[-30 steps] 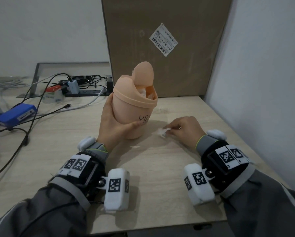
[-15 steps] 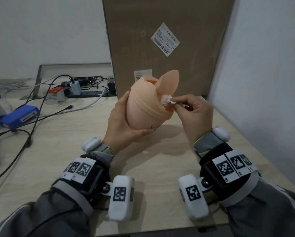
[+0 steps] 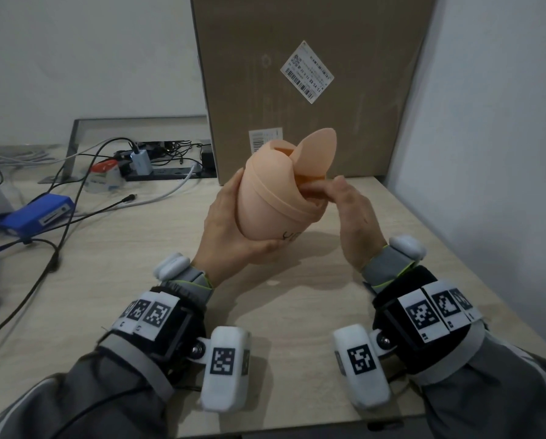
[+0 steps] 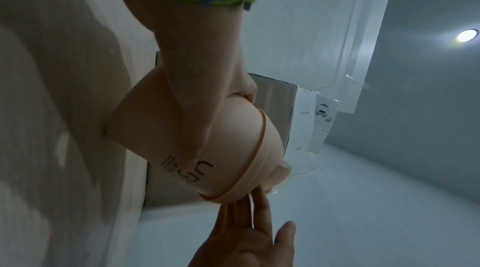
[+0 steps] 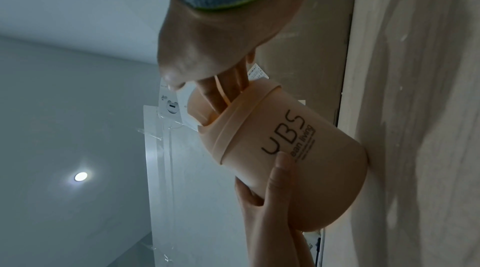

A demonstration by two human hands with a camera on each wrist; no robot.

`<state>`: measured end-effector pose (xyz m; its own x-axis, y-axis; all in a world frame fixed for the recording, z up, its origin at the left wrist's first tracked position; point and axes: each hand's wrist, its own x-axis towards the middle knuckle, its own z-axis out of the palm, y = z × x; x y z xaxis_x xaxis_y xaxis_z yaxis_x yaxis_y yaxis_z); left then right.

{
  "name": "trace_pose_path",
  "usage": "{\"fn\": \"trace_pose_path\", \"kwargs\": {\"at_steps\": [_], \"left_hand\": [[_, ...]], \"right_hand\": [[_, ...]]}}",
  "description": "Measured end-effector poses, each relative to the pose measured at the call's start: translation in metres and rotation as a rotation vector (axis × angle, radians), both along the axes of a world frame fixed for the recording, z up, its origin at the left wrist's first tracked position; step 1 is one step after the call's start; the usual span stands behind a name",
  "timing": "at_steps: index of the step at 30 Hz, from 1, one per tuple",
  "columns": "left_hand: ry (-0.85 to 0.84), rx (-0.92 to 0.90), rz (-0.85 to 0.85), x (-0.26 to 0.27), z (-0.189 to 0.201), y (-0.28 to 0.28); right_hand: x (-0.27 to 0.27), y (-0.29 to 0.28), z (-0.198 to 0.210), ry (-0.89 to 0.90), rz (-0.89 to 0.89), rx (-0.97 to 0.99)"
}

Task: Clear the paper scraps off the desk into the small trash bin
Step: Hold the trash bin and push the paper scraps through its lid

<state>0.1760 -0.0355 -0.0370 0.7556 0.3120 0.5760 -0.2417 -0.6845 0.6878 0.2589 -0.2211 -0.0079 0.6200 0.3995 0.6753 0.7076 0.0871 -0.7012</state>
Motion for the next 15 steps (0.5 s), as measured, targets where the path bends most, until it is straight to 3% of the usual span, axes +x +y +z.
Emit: {"fn": "trace_pose_path", "kwargs": {"at_steps": [5,7,12,15], "left_hand": [[0.003,-0.051,-0.017,-0.0006,0.0004,0.0005],[0.006,-0.06,-0.021,-0.0007,0.0006,0.0003],[0.01,-0.034,-0.022,-0.0008,0.0,0.0008],[-0.012,-0.058,-0.038,-0.0013,0.0002,0.0]], "right_hand": [[0.0008,-0.0038,0.0009,0.022,-0.08,0.178],[0.0004,-0.004,0.0012,-0.004,-0.105,0.149],[0.0023,0.0007,-0.0059,-0.05,-0.135,-0.154],[0.0026,-0.0027,-0.0055,-0.107,-0.153,-0.046]]}}
